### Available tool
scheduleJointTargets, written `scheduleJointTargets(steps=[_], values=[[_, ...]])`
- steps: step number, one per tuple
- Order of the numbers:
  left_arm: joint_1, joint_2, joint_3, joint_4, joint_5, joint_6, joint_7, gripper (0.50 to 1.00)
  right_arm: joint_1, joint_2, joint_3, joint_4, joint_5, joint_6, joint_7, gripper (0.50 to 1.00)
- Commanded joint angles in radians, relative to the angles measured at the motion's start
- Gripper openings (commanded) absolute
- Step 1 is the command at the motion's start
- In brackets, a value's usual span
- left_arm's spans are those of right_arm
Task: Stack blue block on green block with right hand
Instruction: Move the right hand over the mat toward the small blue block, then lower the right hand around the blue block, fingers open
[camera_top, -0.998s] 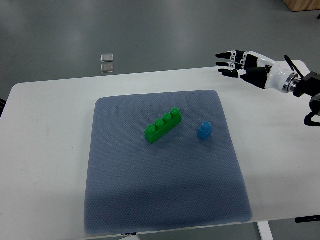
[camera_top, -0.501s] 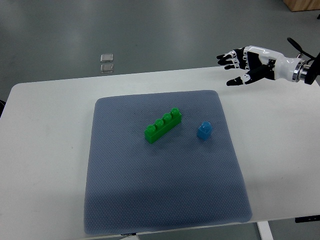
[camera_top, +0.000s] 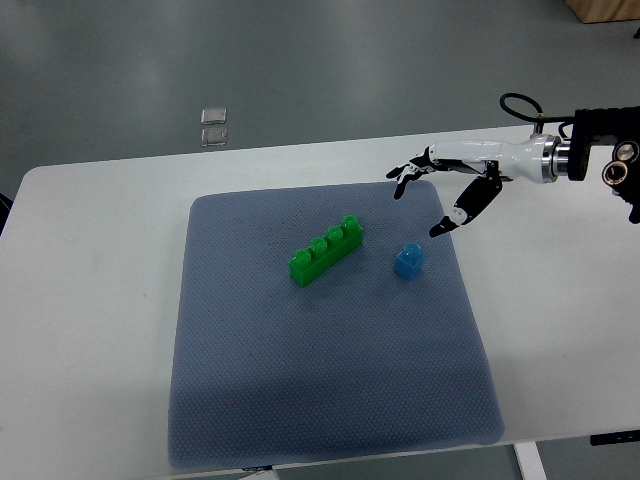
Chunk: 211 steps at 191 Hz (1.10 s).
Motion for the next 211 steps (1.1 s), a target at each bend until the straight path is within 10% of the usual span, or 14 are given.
scheduleJointTargets(steps=[1, 85, 211], values=[[0.000, 0.000, 0.000, 0.000, 0.000, 0.000, 0.000, 1.000, -0.007, 0.004, -0.005, 0.020, -0.091, -0.062, 0.000, 0.926], [0.000, 0.000, 0.000, 0.000, 0.000, 0.000, 0.000, 1.000, -0.008, -0.010, -0.306, 0.074, -0.252, -0.436, 0.014, 0.924], [0.000, 0.000, 0.000, 0.000, 0.000, 0.000, 0.000, 1.000, -0.012, 0.033, -0.314, 0.055, -0.262, -0.468, 0.000, 0.917]])
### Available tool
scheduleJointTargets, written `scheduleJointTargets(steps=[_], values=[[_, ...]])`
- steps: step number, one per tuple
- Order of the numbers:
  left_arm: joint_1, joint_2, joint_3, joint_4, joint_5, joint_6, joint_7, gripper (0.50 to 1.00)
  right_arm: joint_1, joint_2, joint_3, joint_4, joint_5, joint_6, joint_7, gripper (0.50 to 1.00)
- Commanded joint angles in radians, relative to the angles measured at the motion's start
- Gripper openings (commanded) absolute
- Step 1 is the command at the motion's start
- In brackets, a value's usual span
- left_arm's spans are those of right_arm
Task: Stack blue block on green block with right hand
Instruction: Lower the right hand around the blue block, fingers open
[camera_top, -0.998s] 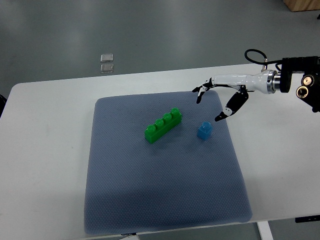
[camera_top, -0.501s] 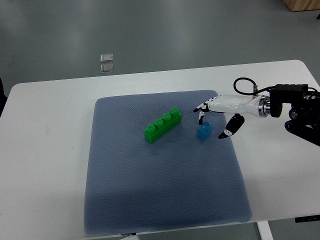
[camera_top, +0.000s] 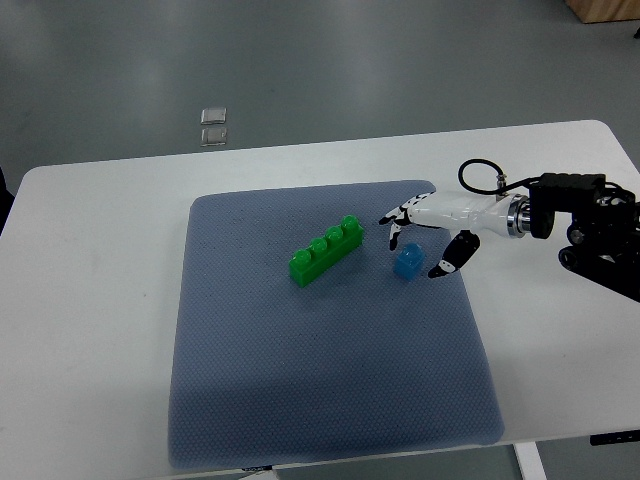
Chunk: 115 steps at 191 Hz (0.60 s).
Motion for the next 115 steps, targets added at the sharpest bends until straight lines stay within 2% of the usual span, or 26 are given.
scheduleJointTargets(steps=[1, 92, 115], values=[[0.000, 0.000, 0.000, 0.000, 0.000, 0.000, 0.000, 1.000, -0.001, 0.012, -0.002, -0.005, -0.005, 0.000, 0.000, 0.917], [0.000, 0.000, 0.000, 0.000, 0.000, 0.000, 0.000, 1.000, -0.003, 0.031, -0.002, -0.038, -0.008, 0.000, -0.011, 0.899], [0.000, 0.000, 0.000, 0.000, 0.000, 0.000, 0.000, 1.000, -0.003, 0.031, -0.020, -0.039, -0.013, -0.002, -0.017, 0.838]])
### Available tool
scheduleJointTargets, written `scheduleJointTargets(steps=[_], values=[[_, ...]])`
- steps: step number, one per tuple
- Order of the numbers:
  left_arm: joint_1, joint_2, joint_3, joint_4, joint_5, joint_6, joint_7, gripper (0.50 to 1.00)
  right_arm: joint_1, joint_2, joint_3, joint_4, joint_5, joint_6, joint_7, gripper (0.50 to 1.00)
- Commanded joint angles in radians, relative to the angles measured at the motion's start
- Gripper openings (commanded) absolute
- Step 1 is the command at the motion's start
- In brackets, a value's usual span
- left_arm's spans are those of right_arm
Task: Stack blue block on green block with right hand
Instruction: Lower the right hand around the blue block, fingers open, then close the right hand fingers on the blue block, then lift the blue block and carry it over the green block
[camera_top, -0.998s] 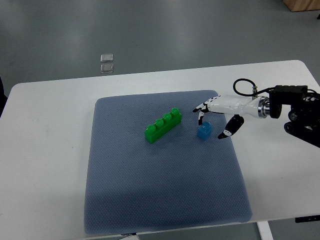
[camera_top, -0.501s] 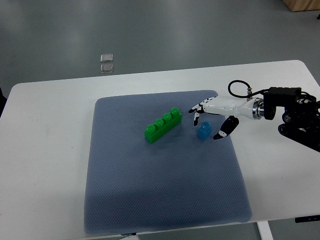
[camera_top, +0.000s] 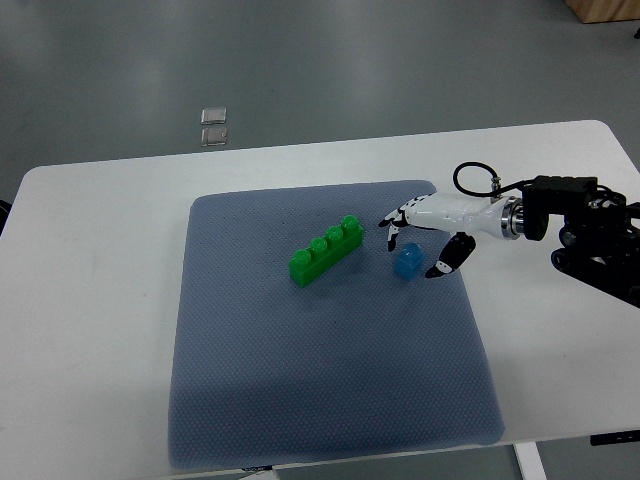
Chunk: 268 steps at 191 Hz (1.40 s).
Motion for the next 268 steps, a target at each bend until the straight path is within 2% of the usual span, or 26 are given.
scheduleJointTargets(steps=[1, 17, 43, 113, 147, 158, 251, 268], values=[[0.000, 0.000, 0.000, 0.000, 0.000, 0.000, 0.000, 1.000, 0.000, 0.000, -0.019, -0.001, -0.005, -0.001, -0.002, 0.832], [0.000, 0.000, 0.000, 0.000, 0.000, 0.000, 0.000, 1.000, 0.000, 0.000, -0.034, -0.001, -0.011, -0.021, -0.002, 0.797], [0.000, 0.000, 0.000, 0.000, 0.000, 0.000, 0.000, 1.000, 0.000, 0.001, -0.057, -0.001, -0.011, -0.046, -0.002, 0.785], [0.000, 0.000, 0.000, 0.000, 0.000, 0.000, 0.000, 1.000, 0.002, 0.000, -0.059, -0.001, -0.013, -0.047, -0.002, 0.782], [0.000, 0.000, 0.000, 0.000, 0.000, 0.000, 0.000, 1.000, 0.002, 0.000, -0.060, 0.001, -0.016, -0.047, -0.002, 0.754], [0.000, 0.000, 0.000, 0.000, 0.000, 0.000, 0.000, 1.000, 0.002, 0.000, -0.060, 0.001, -0.018, -0.047, -0.002, 0.727], [0.000, 0.000, 0.000, 0.000, 0.000, 0.000, 0.000, 1.000, 0.002, 0.002, -0.060, 0.001, -0.019, -0.047, -0.002, 0.686], [0.000, 0.000, 0.000, 0.000, 0.000, 0.000, 0.000, 1.000, 0.002, 0.002, -0.060, 0.001, -0.025, -0.047, -0.002, 0.656]])
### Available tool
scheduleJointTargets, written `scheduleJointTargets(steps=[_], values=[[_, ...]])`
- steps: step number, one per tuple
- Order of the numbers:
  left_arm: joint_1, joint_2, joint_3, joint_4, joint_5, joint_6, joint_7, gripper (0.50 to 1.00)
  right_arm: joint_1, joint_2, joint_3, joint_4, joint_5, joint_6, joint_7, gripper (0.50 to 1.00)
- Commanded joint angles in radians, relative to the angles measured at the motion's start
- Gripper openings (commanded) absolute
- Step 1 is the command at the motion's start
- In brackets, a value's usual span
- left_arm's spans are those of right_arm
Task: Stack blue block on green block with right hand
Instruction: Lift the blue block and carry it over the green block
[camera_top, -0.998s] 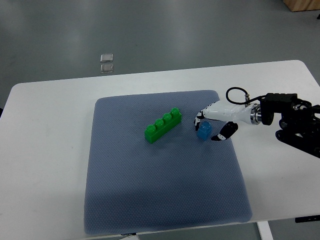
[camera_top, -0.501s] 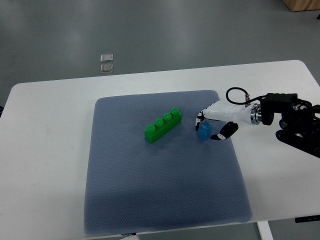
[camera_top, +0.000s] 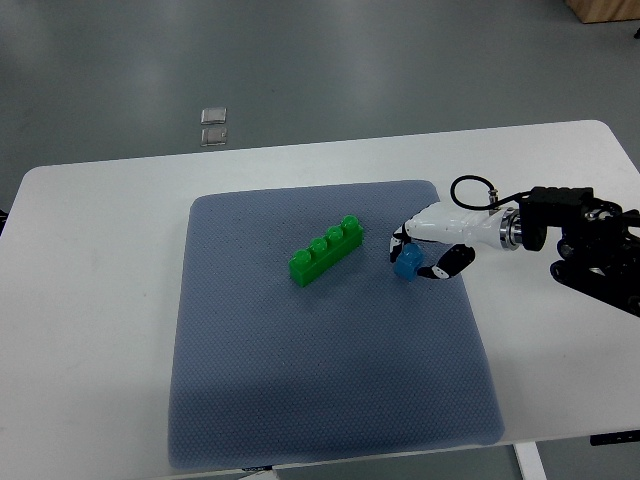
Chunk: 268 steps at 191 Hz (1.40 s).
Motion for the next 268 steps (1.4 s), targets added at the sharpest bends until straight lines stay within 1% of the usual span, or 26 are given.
scheduleJointTargets(steps=[1, 10, 20, 21, 29, 38, 65, 74, 110, 166, 191, 200, 230, 245, 268], values=[[0.000, 0.000, 0.000, 0.000, 0.000, 0.000, 0.000, 1.000, 0.000, -0.001, 0.000, 0.000, -0.006, 0.000, 0.000, 0.656], [0.000, 0.000, 0.000, 0.000, 0.000, 0.000, 0.000, 1.000, 0.000, -0.001, 0.000, 0.000, -0.012, -0.002, 0.000, 0.639], [0.000, 0.000, 0.000, 0.000, 0.000, 0.000, 0.000, 1.000, 0.000, -0.001, 0.000, 0.000, -0.012, -0.002, 0.000, 0.639], [0.000, 0.000, 0.000, 0.000, 0.000, 0.000, 0.000, 1.000, 0.000, -0.001, 0.000, 0.000, -0.015, -0.002, 0.000, 0.613], [0.000, 0.000, 0.000, 0.000, 0.000, 0.000, 0.000, 1.000, 0.000, -0.001, 0.000, 0.000, -0.015, -0.002, 0.000, 0.605], [0.000, 0.000, 0.000, 0.000, 0.000, 0.000, 0.000, 1.000, 0.000, -0.001, 0.000, 0.000, -0.017, -0.002, 0.000, 0.584], [0.000, 0.000, 0.000, 0.000, 0.000, 0.000, 0.000, 1.000, 0.000, -0.001, 0.000, 0.000, -0.017, -0.006, 0.002, 0.566], [0.000, 0.000, 0.000, 0.000, 0.000, 0.000, 0.000, 1.000, 0.000, -0.001, 0.000, 0.000, -0.017, -0.008, 0.002, 0.549], [0.000, 0.000, 0.000, 0.000, 0.000, 0.000, 0.000, 1.000, 0.006, -0.006, 0.003, 0.000, -0.015, -0.009, 0.003, 0.549], [0.000, 0.000, 0.000, 0.000, 0.000, 0.000, 0.000, 1.000, 0.106, -0.006, 0.017, 0.000, 0.000, 0.001, 0.012, 0.549], [0.000, 0.000, 0.000, 0.000, 0.000, 0.000, 0.000, 1.000, 0.123, -0.003, 0.017, 0.000, 0.002, 0.005, 0.011, 0.549], [0.000, 0.000, 0.000, 0.000, 0.000, 0.000, 0.000, 1.000, 0.149, 0.000, 0.018, 0.000, 0.012, 0.020, 0.008, 0.549], [0.000, 0.000, 0.000, 0.000, 0.000, 0.000, 0.000, 1.000, 0.179, 0.034, 0.018, 0.000, 0.081, 0.061, 0.000, 0.552], [0.000, 0.000, 0.000, 0.000, 0.000, 0.000, 0.000, 1.000, 0.186, 0.051, 0.018, 0.000, 0.101, 0.061, -0.002, 0.552], [0.000, 0.000, 0.000, 0.000, 0.000, 0.000, 0.000, 1.000, 0.184, 0.088, 0.018, 0.000, 0.104, 0.060, -0.023, 0.552]])
